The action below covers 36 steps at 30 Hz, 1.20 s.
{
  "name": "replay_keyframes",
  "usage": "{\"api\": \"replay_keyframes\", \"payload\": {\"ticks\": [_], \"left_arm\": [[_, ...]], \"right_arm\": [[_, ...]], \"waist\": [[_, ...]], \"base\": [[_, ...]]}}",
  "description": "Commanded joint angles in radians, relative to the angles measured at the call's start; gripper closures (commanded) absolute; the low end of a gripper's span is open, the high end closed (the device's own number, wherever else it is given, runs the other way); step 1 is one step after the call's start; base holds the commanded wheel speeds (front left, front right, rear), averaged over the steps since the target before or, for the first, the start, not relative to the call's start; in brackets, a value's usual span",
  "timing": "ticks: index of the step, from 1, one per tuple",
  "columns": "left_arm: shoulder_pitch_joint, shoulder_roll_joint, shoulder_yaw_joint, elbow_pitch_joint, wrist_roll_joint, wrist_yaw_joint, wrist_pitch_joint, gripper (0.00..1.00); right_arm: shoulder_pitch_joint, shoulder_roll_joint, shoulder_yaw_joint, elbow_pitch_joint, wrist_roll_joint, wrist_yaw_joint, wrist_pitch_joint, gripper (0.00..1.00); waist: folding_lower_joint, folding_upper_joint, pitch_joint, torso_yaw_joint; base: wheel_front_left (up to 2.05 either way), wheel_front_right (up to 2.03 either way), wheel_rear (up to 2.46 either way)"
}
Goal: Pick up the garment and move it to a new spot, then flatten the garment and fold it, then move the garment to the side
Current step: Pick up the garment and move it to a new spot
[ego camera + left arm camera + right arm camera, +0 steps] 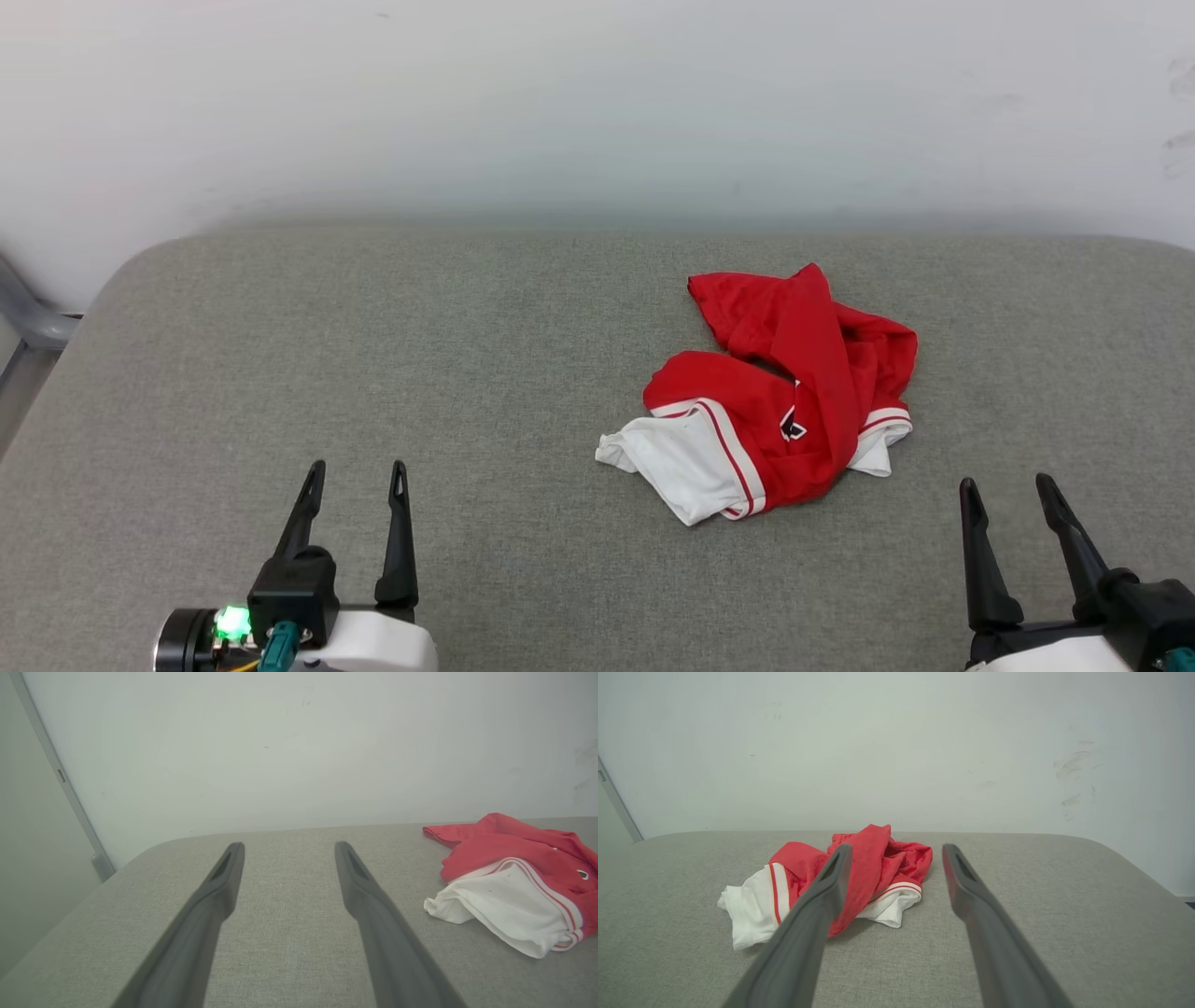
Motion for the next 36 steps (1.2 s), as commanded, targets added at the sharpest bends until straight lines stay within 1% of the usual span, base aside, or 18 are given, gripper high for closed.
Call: {"api": "replay_keyframes", "payload": {"ticks": [1,9,17,26,36], "left_arm": [[0.016,-0.010,0.010,-0.002,0.008,-0.010,-0.003,0.00],[0.073,-0.071,0.091,0.004,0.068,-0.070,-0.003,0.00],[0.097,-0.106,0.136,0.011,0.113,-0.123,-0.003,0.00],[0.104,-0.132,0.165,0.025,0.152,-0.165,-0.003,0.00],[0.104,-0.150,0.188,0.036,0.174,-0.192,-0.003,0.00]], "right_arm": [[0.011,0.002,0.001,-0.002,0.008,-0.001,-0.002,0.00],[0.033,0.002,0.008,-0.008,0.017,-0.001,-0.002,0.00],[0.040,0.002,0.017,-0.007,0.025,-0.001,-0.002,0.00],[0.043,0.002,0.027,0.001,0.033,-0.001,-0.002,0.00],[0.039,0.002,0.029,0.009,0.037,-0.001,-0.002,0.00]], "waist": [[0.0001,-0.0001,-0.003,-0.002],[0.0001,-0.0001,-0.019,-0.012],[0.0001,-0.0001,-0.025,-0.015],[0.0001,-0.0001,-0.026,-0.015],[0.0001,-0.0001,-0.024,-0.014]], "base": [[0.00,0.00,0.00],[0.00,0.00,0.00],[0.00,0.00,0.00],[0.00,0.00,0.00],[0.00,0.00,0.00]]}}
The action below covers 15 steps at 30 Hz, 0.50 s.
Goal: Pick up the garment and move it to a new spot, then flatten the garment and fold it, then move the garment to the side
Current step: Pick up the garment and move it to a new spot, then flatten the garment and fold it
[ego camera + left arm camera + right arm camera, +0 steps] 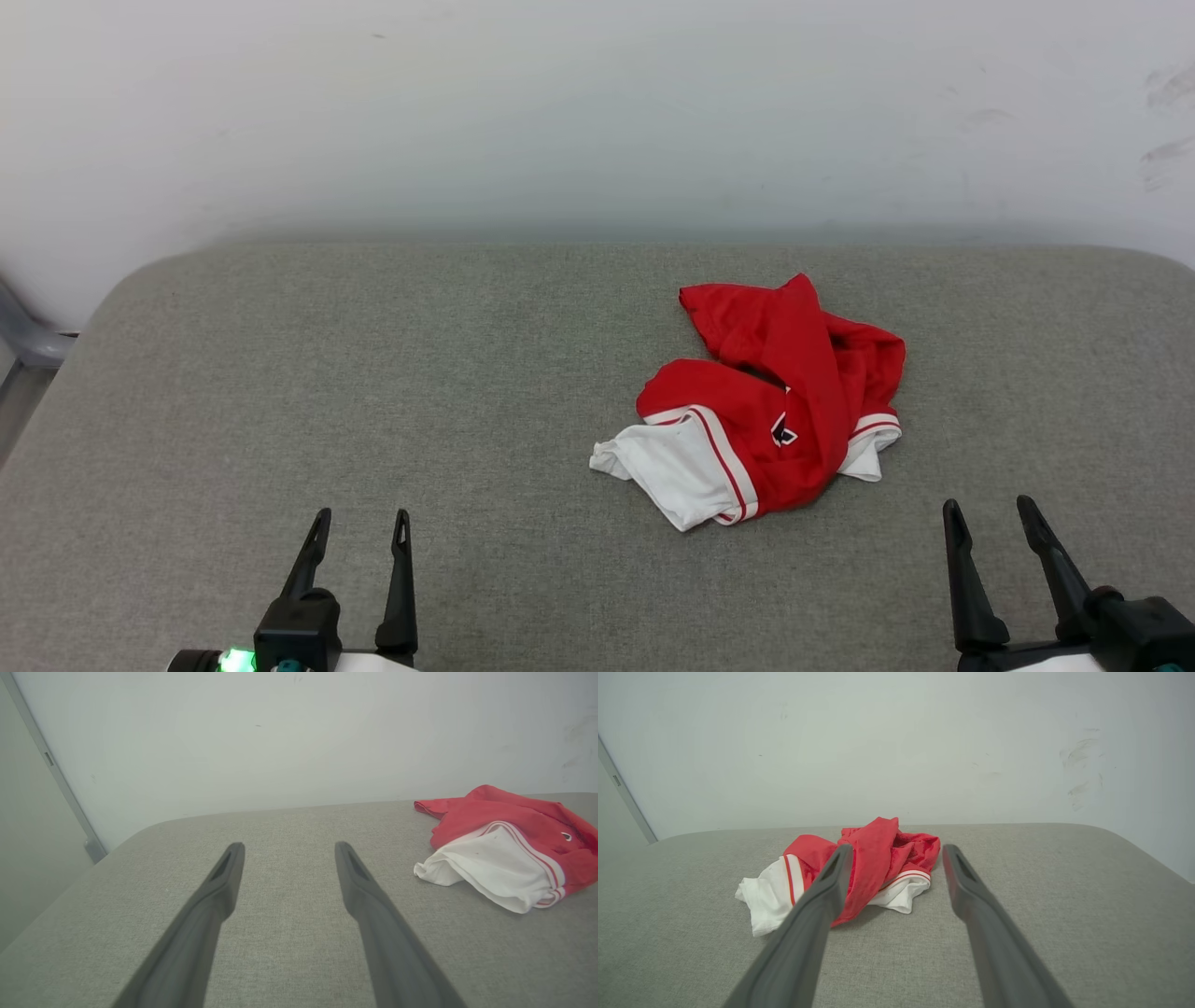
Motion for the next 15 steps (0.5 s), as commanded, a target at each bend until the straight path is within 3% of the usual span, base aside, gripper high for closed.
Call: {"api": "replay_keyframes", "payload": {"ticks": [1,6,15], "left_arm": [[0.007,-0.003,0.005,0.003,0.006,-0.006,-0.003,0.00],[-0.018,-0.003,0.008,0.007,0.017,-0.024,-0.003,0.00],[-0.157,0.034,0.004,0.002,0.030,-0.094,-0.003,0.00]], "right_arm": [[0.006,0.002,0.001,0.002,0.003,-0.001,-0.002,0.00],[0.004,0.002,-0.001,0.001,0.005,-0.001,-0.002,0.00],[-0.018,0.002,0.006,0.004,0.000,-0.001,-0.002,0.00]], "waist": [[0.0000,0.0000,0.001,0.001],[0.0000,0.0000,0.002,0.005],[0.0000,0.0000,0.009,0.006]], "base": [[0.00,0.00,0.00],[0.00,0.00,0.00],[0.00,0.00,0.00]]}}
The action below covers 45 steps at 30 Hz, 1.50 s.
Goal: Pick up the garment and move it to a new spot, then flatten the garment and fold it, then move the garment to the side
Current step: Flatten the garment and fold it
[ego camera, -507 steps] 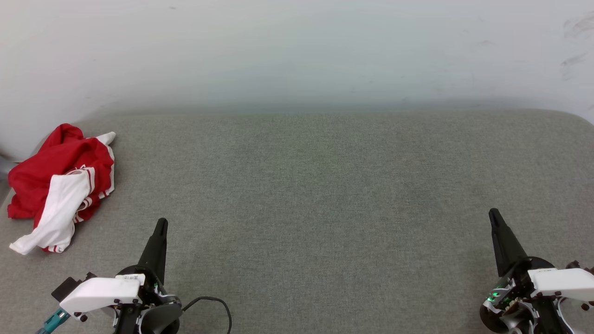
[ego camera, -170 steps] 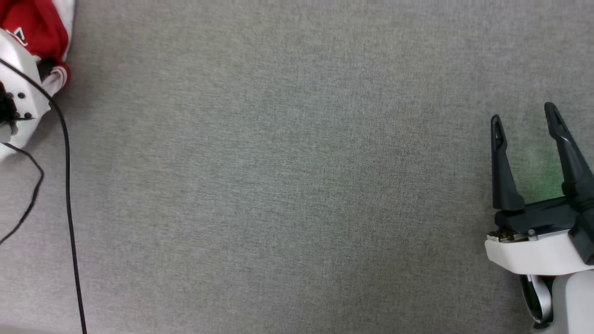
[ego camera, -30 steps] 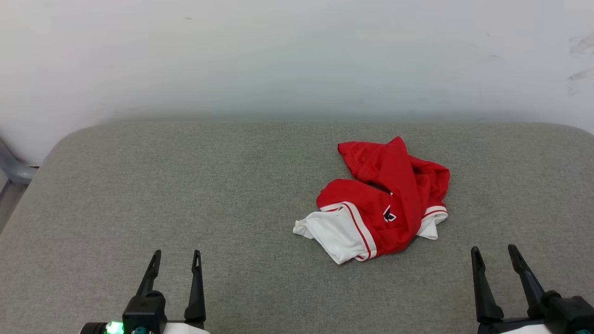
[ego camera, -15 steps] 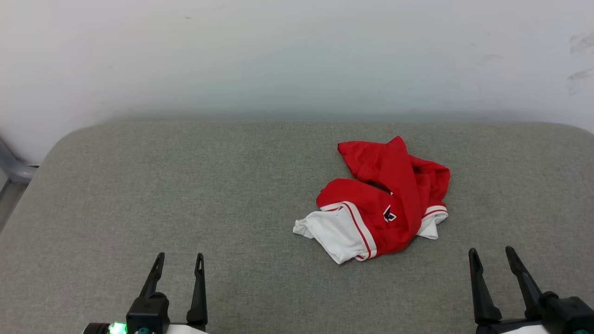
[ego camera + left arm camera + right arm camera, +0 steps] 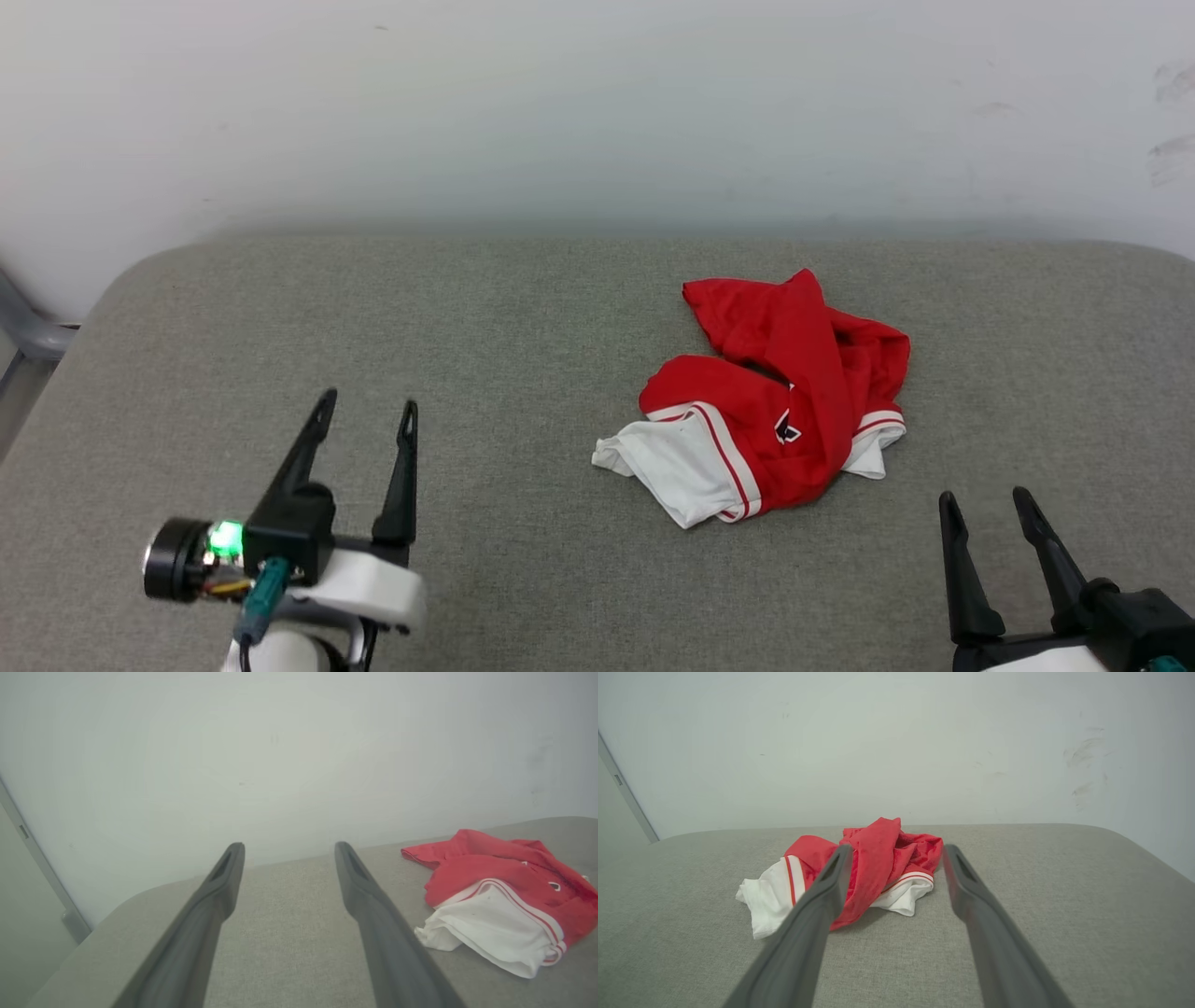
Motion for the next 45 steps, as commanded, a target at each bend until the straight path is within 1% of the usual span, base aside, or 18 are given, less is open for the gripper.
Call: {"api": "replay_keyframes", "payload": {"ticks": [1,8,13,16,18,21,22,23,28,31,34,36,40,45], "left_arm": [[-0.025,0.004,0.000,-0.007,0.005,-0.006,-0.003,0.00],[-0.217,0.049,-0.047,0.019,0.002,-0.093,-0.003,0.00],[-0.363,0.070,-0.126,0.084,-0.028,-0.123,0.013,0.00],[-0.445,0.087,-0.201,0.121,-0.061,-0.129,0.060,0.00],[-0.497,0.110,-0.270,0.137,-0.103,-0.130,0.097,0.00],[-0.572,0.162,-0.395,0.162,-0.196,-0.130,0.185,0.00],[-0.645,0.212,-0.517,0.175,-0.297,-0.130,0.280,0.00],[-0.704,0.266,-0.648,0.182,-0.405,-0.130,0.409,0.00],[-0.796,0.336,-0.817,0.157,-0.563,-0.130,0.587,0.00],[-0.851,0.373,-0.905,0.134,-0.643,-0.130,0.687,0.00],[-0.893,0.398,-0.972,0.116,-0.720,-0.130,0.757,0.00],[-0.927,0.420,-1.017,0.112,-0.745,-0.130,0.793,0.00],[-0.972,0.444,-1.099,0.114,-0.805,-0.130,0.846,0.00],[-0.995,0.465,-1.157,0.119,-0.836,-0.131,0.896,0.00]], "right_arm": [[-0.009,0.002,0.003,0.002,-0.003,-0.001,-0.002,0.00],[-0.022,0.002,0.006,-0.006,-0.015,-0.001,-0.002,0.00],[-0.038,0.002,0.003,-0.013,-0.023,-0.001,-0.002,0.00],[-0.050,0.003,0.002,-0.016,-0.024,-0.001,-0.002,0.00],[-0.062,0.002,0.004,-0.018,-0.023,-0.001,-0.002,0.00],[-0.077,0.002,0.005,-0.019,-0.017,-0.001,-0.002,0.00],[-0.091,0.002,0.006,-0.019,-0.014,-0.001,-0.002,0.00],[-0.101,0.002,0.007,-0.019,-0.010,-0.001,-0.002,0.00],[-0.127,0.002,0.008,-0.023,-0.003,-0.001,-0.002,0.00],[-0.146,0.002,0.010,-0.026,0.000,-0.001,-0.002,0.00],[-0.161,0.002,0.010,-0.029,0.007,-0.001,-0.002,0.00],[-0.174,0.002,0.013,-0.031,0.006,-0.001,-0.002,0.00],[-0.194,0.002,0.014,-0.034,0.013,-0.001,-0.002,0.00],[-0.215,0.002,0.019,-0.036,0.019,-0.001,-0.002,0.00]], "waist": [[0.0000,0.0000,0.002,-0.002],[0.0000,0.0000,0.022,-0.026],[0.0000,0.0000,0.050,-0.050],[0.0000,0.0000,0.074,-0.066],[0.0000,0.0000,0.089,-0.076],[0.0000,0.0000,0.112,-0.092],[0.0000,0.0000,0.136,-0.107],[0.0000,0.0000,0.157,-0.121],[0.0000,0.0000,0.197,-0.142],[0.0000,0.0000,0.224,-0.154],[0.0000,0.0000,0.254,-0.166],[0.0000,0.0000,0.274,-0.174],[0.0000,0.0000,0.311,-0.189],[0.0000,0.0000,0.349,-0.206]], "base": [[0.00,0.00,0.00],[0.00,0.00,0.00],[0.00,0.00,0.00],[0.00,0.00,0.00],[0.00,0.00,0.00],[0.00,0.00,0.00],[0.00,0.00,0.00],[0.00,0.00,0.00],[0.00,0.00,0.00],[0.00,0.00,0.00],[0.00,0.00,0.00],[0.00,0.00,0.00],[0.00,0.00,0.00],[0.00,0.00,0.00]]}}
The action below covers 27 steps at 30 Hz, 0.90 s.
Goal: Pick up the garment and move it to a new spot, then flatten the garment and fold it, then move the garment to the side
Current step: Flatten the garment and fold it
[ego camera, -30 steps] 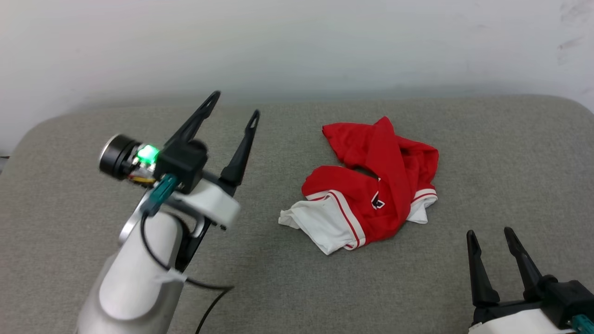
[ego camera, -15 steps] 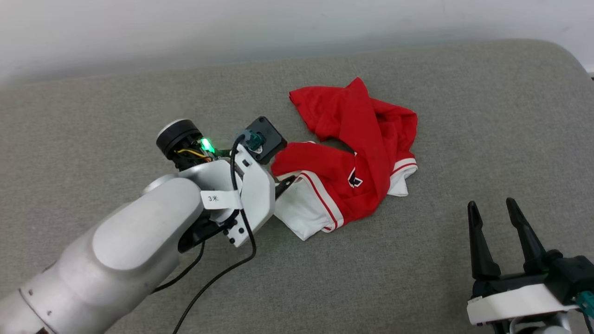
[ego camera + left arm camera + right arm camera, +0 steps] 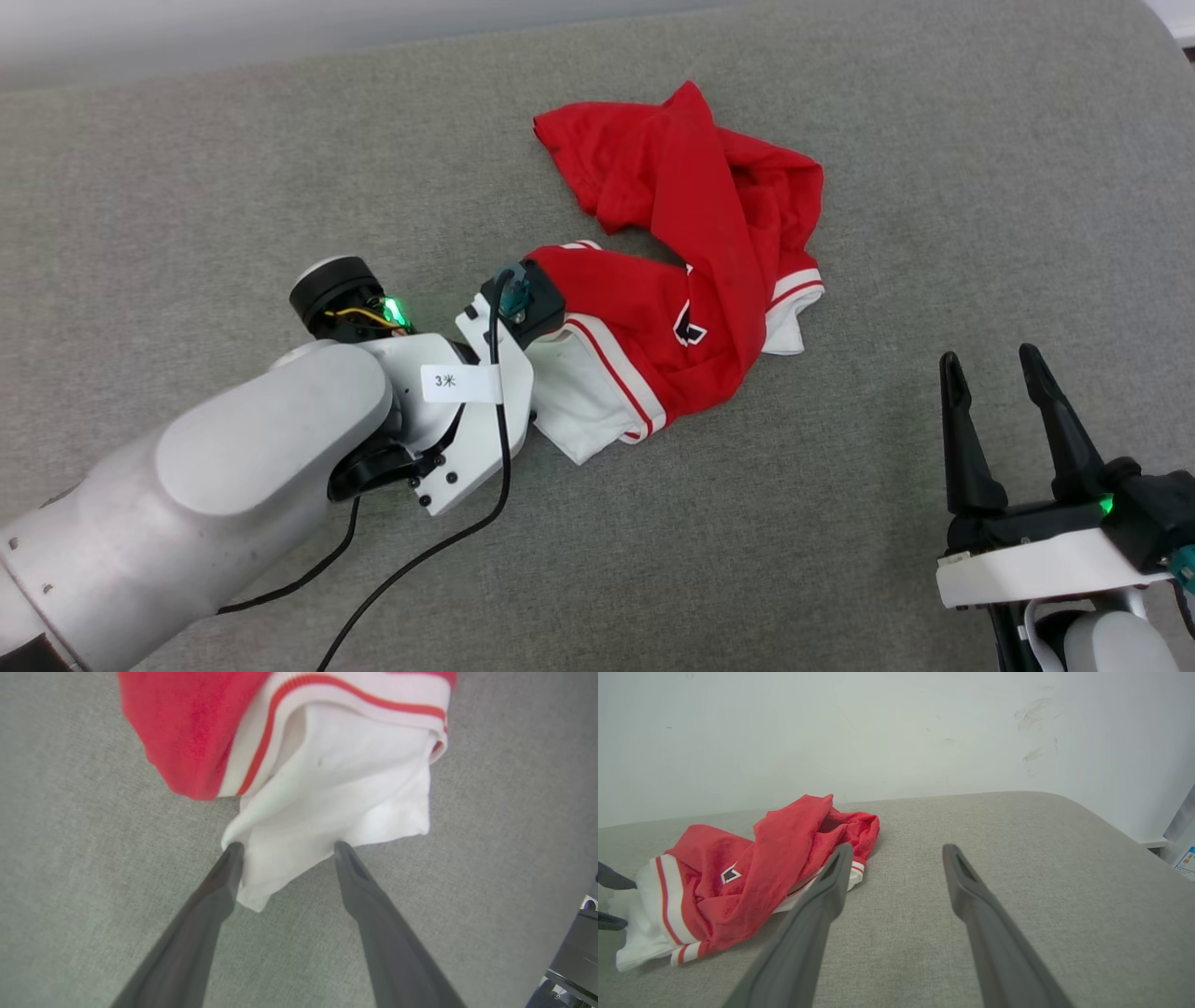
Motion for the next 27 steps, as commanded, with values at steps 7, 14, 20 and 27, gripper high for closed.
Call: {"api": "replay_keyframes", "payload": {"ticks": [7,14,20,27], "left_arm": [[0.049,0.013,-0.019,-0.008,0.015,0.000,0.060,0.00],[0.038,0.009,-0.019,-0.002,0.068,0.000,-0.021,1.00],[0.010,0.000,-0.017,0.035,0.101,0.000,-0.186,1.00],[0.074,0.041,0.011,0.085,0.113,0.036,-0.341,1.00]], "right_arm": [[-0.033,0.002,0.006,0.001,0.010,-0.001,-0.002,0.00],[-0.032,0.002,-0.004,0.003,-0.004,-0.001,-0.002,0.00],[-0.007,0.002,-0.006,0.009,-0.018,-0.001,-0.002,0.00],[0.028,0.002,-0.012,0.013,-0.033,-0.001,-0.002,0.00]], "waist": [[-0.0002,0.0000,0.034,-0.023],[-0.0002,0.0000,0.029,-0.012],[-0.0002,0.0000,-0.015,0.015],[-0.0002,0.0000,-0.080,0.059]], "base": [[0.00,0.00,0.00],[0.00,0.00,0.00],[0.00,0.00,0.00],[0.00,0.00,0.00]]}}
